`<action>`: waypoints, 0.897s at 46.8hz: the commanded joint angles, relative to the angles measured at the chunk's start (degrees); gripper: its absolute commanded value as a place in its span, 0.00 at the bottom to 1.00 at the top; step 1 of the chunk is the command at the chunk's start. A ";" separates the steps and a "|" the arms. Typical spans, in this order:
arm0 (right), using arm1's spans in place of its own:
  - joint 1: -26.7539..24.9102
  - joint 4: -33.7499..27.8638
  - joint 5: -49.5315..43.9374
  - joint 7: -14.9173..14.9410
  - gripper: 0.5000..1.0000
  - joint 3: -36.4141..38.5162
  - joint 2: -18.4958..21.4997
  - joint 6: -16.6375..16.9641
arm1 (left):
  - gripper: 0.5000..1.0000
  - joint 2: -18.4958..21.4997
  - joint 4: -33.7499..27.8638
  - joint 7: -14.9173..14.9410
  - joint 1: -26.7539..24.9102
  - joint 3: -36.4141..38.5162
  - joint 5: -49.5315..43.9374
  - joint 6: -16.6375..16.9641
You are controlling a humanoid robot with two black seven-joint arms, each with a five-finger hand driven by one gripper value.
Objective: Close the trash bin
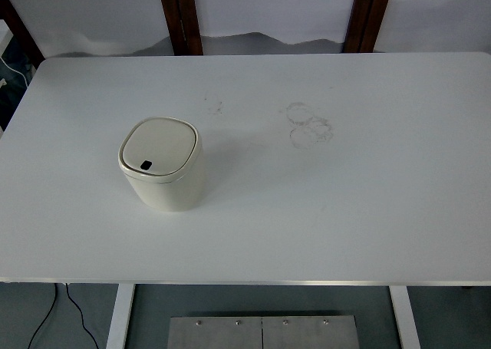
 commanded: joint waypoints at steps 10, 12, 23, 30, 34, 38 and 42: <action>0.00 0.00 0.00 0.00 0.99 0.00 0.00 0.02 | 1.00 -0.08 5.97 -0.99 7.82 -13.57 -2.13 0.35; 0.00 0.00 0.00 0.00 0.99 0.00 0.00 0.02 | 1.00 -0.08 7.37 -1.87 9.40 -15.68 -2.40 0.35; 0.00 0.00 0.00 0.00 0.99 0.00 0.00 0.02 | 1.00 -0.26 14.14 -6.88 18.45 -25.96 -2.49 0.26; 0.00 0.00 0.00 0.00 0.99 0.00 0.00 0.02 | 1.00 -0.43 18.10 -8.55 24.61 -32.38 -2.49 0.26; 0.00 0.00 0.00 0.00 0.99 0.00 0.00 0.02 | 1.00 -0.52 20.21 -8.99 27.68 -35.37 -2.57 0.26; 0.00 0.00 0.00 0.00 0.99 0.00 0.00 -0.06 | 1.00 -0.43 21.62 -9.08 30.50 -38.18 -3.19 0.17; 0.00 0.00 0.00 0.00 0.99 0.00 0.00 0.02 | 1.00 -0.17 22.32 -9.34 33.49 -40.12 -5.64 0.17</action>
